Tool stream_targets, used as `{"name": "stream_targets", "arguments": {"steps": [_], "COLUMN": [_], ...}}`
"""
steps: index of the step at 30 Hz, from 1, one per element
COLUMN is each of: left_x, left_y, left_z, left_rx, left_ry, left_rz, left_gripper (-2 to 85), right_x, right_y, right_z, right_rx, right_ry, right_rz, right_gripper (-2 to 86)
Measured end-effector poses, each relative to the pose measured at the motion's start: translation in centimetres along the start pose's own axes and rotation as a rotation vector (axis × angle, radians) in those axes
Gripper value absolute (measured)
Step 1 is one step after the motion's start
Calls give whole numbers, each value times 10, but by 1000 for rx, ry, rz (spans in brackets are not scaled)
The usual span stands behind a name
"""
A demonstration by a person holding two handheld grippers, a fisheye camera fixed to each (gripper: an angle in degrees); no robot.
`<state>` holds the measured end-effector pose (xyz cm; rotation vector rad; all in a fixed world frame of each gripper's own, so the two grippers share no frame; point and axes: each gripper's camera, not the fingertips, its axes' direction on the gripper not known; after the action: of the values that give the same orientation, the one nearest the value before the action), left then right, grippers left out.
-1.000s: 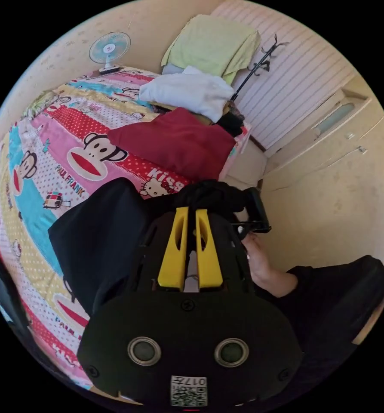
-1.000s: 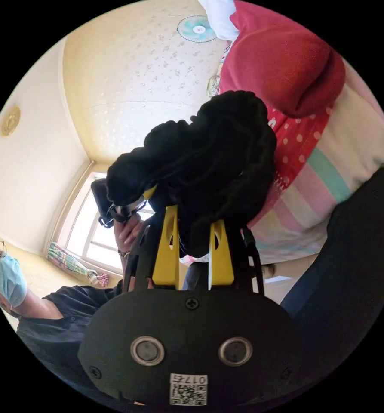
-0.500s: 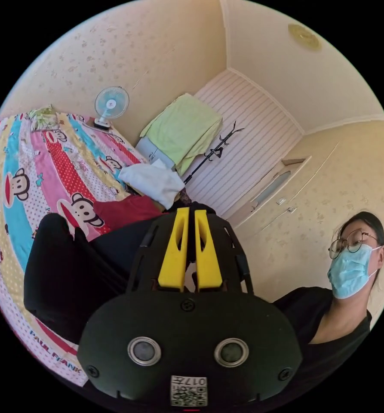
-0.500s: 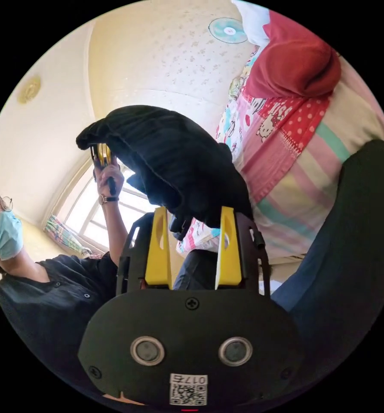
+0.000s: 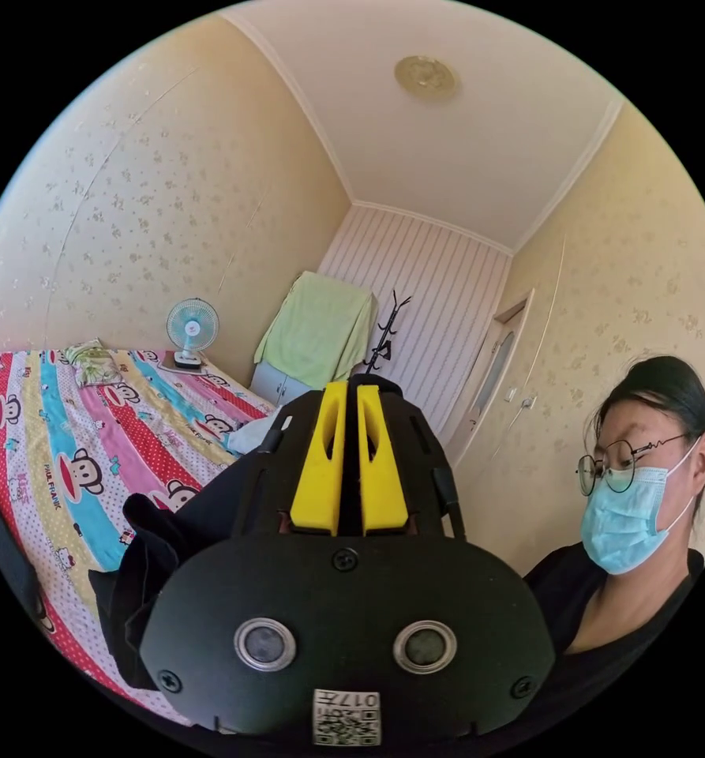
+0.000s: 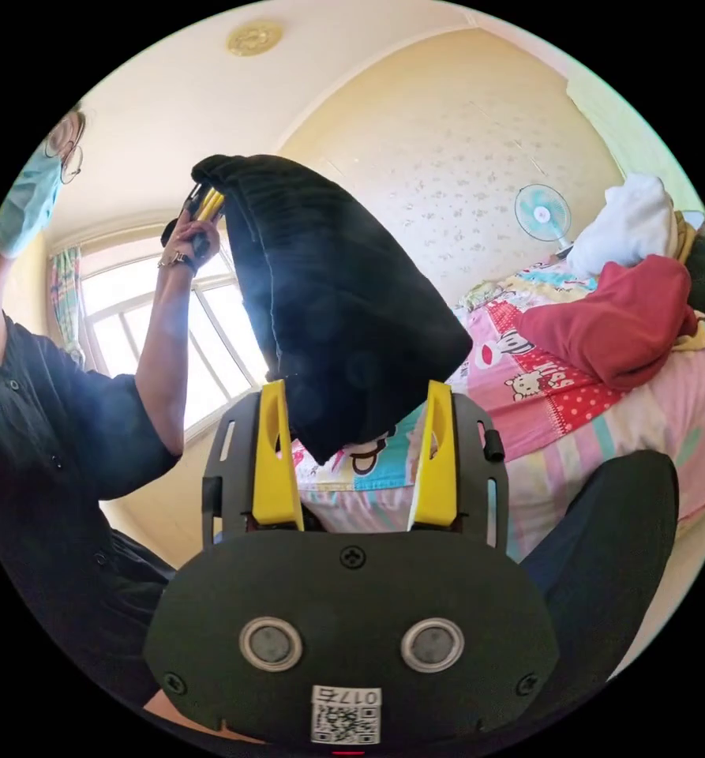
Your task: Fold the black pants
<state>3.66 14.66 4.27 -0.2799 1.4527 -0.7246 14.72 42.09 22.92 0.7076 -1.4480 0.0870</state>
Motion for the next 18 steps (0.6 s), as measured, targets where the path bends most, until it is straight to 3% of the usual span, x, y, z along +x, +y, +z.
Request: {"name": "stream_targets", "arguments": {"steps": [8, 12, 15, 17, 18], "left_x": [97, 145, 170, 180, 188], "left_y": [-10, -17, -21, -20, -18], "left_z": [-38, -73, -103, -125, -141], "left_rx": [119, 197, 243, 282, 320], "left_ry": [-22, -43, -29, 27, 42], "left_rz": [64, 99, 80, 34, 17], "left_gripper": [-3, -3, -3, -3, -3], "right_x": [-81, -116, -157, -183, -188], "right_y": [-9, -40, -72, -102, -112], "right_z": [17, -8, -31, -44, -48], "right_rx": [35, 231, 329, 289, 284], "right_ry": [411, 352, 202, -44, -79], "right_rz": [-213, -289, -452, -582, -564], "right_gripper": [305, 300, 253, 85, 79]}}
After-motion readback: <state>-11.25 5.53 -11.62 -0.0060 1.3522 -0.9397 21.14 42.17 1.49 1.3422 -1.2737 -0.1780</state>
